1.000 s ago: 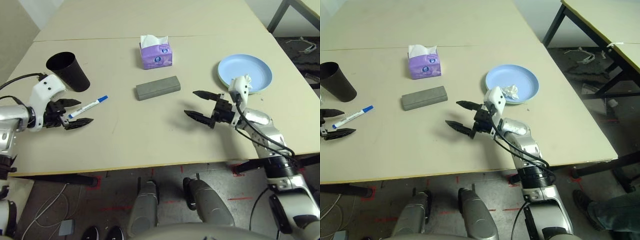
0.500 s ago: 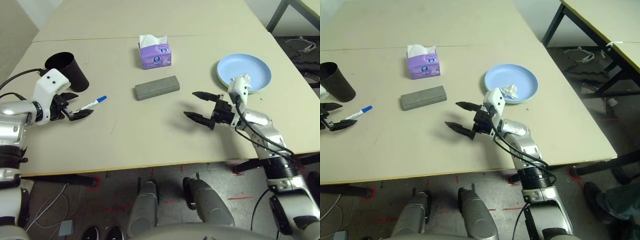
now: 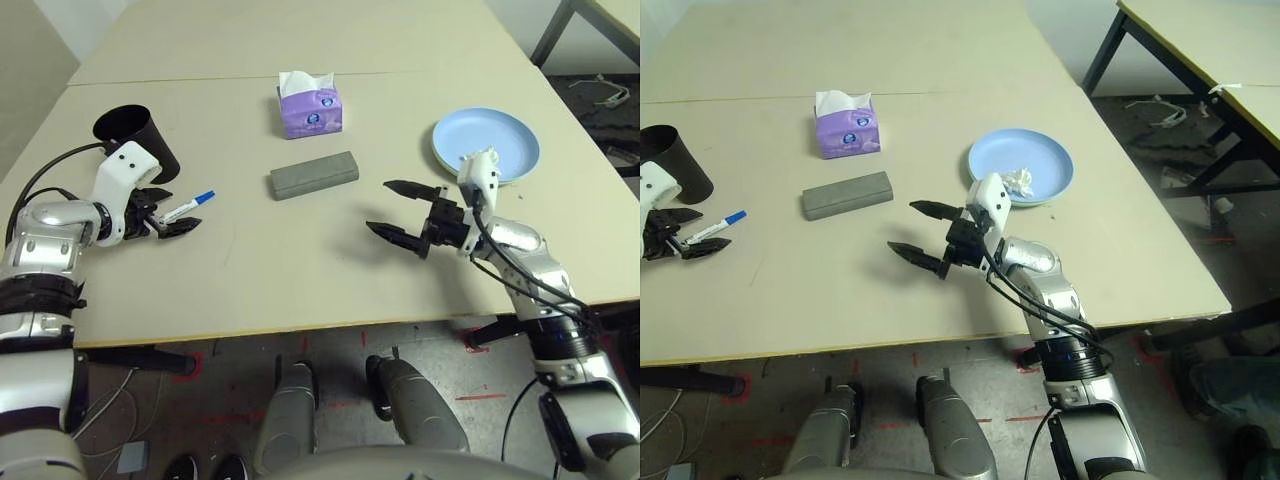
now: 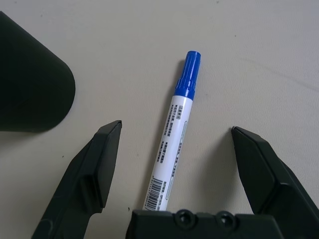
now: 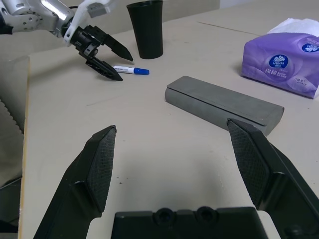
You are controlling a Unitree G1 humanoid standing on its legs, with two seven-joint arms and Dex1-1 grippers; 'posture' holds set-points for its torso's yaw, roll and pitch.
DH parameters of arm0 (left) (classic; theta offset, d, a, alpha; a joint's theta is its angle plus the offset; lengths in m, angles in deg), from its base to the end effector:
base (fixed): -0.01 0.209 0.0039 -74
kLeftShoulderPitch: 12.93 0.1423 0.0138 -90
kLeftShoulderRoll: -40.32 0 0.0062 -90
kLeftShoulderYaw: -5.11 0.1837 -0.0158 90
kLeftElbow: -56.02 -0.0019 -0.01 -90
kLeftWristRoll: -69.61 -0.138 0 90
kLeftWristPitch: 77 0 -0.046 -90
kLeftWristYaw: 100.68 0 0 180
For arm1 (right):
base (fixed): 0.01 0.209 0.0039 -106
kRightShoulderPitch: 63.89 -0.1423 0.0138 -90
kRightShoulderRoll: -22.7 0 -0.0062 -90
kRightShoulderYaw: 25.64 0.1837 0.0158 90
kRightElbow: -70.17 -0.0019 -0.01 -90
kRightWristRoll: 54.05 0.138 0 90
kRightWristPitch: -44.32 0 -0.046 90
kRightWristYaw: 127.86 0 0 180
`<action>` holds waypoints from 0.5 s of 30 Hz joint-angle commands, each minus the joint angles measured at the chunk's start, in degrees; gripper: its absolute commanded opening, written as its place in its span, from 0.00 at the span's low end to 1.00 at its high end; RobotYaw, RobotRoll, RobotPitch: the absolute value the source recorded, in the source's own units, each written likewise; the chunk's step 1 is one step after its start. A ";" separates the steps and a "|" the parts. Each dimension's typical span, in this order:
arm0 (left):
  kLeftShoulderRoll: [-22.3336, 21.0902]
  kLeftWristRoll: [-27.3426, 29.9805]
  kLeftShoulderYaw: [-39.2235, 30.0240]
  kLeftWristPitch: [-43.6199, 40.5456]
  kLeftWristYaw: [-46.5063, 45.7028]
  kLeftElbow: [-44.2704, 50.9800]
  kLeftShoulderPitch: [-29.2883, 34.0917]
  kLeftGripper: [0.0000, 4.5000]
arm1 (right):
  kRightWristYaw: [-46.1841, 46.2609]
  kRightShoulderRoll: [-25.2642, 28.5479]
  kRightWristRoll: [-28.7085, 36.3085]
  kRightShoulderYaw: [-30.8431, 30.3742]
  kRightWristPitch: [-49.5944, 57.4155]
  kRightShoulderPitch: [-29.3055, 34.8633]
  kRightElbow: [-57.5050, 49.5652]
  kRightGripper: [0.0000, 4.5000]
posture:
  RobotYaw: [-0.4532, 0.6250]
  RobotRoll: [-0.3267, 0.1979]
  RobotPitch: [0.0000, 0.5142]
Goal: Organize and tidy the items on the table.
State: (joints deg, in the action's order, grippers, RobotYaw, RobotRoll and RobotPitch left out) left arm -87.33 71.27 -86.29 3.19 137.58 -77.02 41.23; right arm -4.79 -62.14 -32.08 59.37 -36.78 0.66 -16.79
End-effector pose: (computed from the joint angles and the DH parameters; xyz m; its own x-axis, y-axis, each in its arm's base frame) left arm 0.2687 0.3706 0.1783 0.7759 -0.2782 -0.5662 0.5261 0.7806 0.3375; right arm 0.2783 -0.1760 0.1372 0.3765 0.9238 0.0699 -0.9067 0.3829 -0.1766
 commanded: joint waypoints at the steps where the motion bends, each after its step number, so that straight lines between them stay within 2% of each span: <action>1: 1.04 -0.83 1.60 0.25 2.02 -2.23 1.44 0.88 | 0.29 0.02 0.56 0.19 0.71 0.95 -1.20 1.00 | 0.22 0.62 0.39; 12: -0.16 0.57 1.54 -0.41 8.38 2.34 3.65 0.07 | 0.37 -0.05 0.63 0.10 0.93 0.87 -1.12 1.00 | 0.23 0.62 0.39; 15: -1.37 1.85 1.83 -1.54 12.17 6.86 6.50 0.07 | 0.27 -0.19 0.51 -0.03 0.72 0.84 -0.76 1.00 | 0.23 0.62 0.39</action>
State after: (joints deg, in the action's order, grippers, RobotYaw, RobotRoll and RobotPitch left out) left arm -89.12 72.65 -86.51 3.03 145.48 -71.52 45.06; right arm -4.41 -62.27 -31.84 59.36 -36.14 0.88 -17.26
